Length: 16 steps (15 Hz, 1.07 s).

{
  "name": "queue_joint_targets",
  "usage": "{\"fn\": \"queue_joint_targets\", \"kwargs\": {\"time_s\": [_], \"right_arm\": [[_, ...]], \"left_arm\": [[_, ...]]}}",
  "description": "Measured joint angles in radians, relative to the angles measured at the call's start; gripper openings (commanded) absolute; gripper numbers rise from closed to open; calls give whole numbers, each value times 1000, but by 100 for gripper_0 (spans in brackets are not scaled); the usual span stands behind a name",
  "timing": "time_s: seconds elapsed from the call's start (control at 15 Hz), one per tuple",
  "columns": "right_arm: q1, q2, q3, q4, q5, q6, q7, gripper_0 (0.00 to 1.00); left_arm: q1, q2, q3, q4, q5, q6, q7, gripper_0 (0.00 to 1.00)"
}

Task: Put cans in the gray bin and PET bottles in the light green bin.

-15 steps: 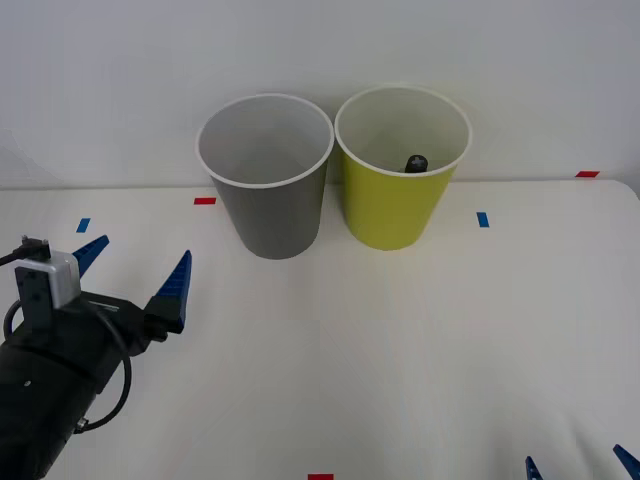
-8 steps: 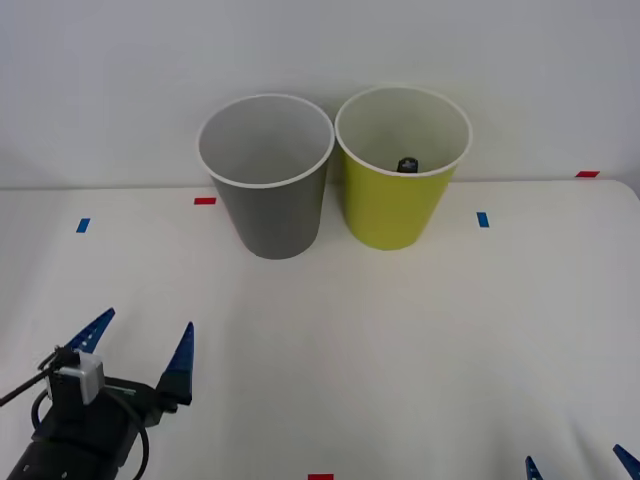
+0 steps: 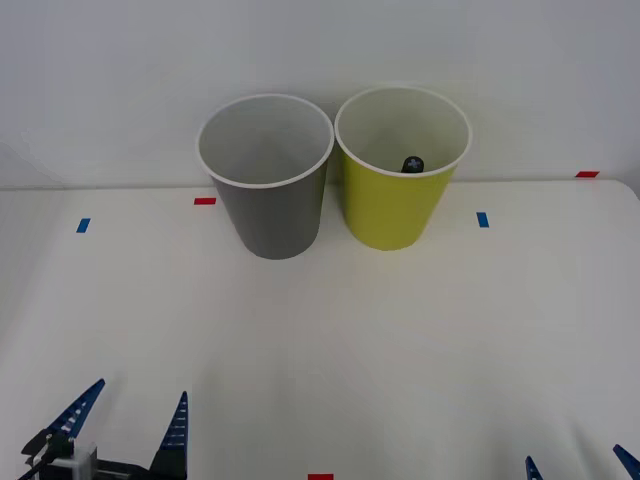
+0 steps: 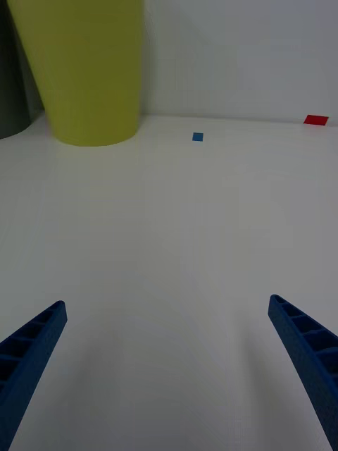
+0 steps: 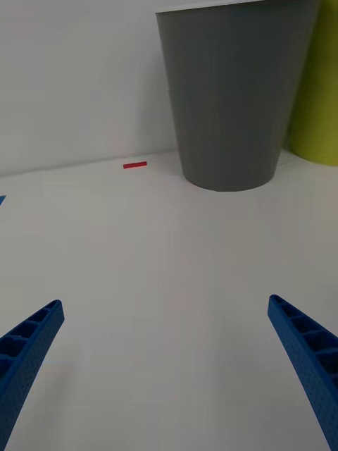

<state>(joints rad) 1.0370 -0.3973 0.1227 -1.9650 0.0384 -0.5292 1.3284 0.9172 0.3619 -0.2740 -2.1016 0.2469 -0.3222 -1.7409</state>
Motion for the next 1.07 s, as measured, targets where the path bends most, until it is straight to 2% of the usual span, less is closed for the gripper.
{"fn": "queue_joint_targets", "kwargs": {"time_s": [0.27, 0.67, 1.07], "right_arm": [[0, 0, 0, 0, 0, 0, 0, 100], [0, 0, 0, 0, 0, 0, 0, 100], [0, 0, 0, 0, 0, 0, 0, 100]], "left_arm": [[25, 4, -30, 84, -19, -106, 20, 100], [94, 30, -39, 103, -42, -107, 22, 100], [98, 31, -39, 102, -47, -106, 17, 100]]}}
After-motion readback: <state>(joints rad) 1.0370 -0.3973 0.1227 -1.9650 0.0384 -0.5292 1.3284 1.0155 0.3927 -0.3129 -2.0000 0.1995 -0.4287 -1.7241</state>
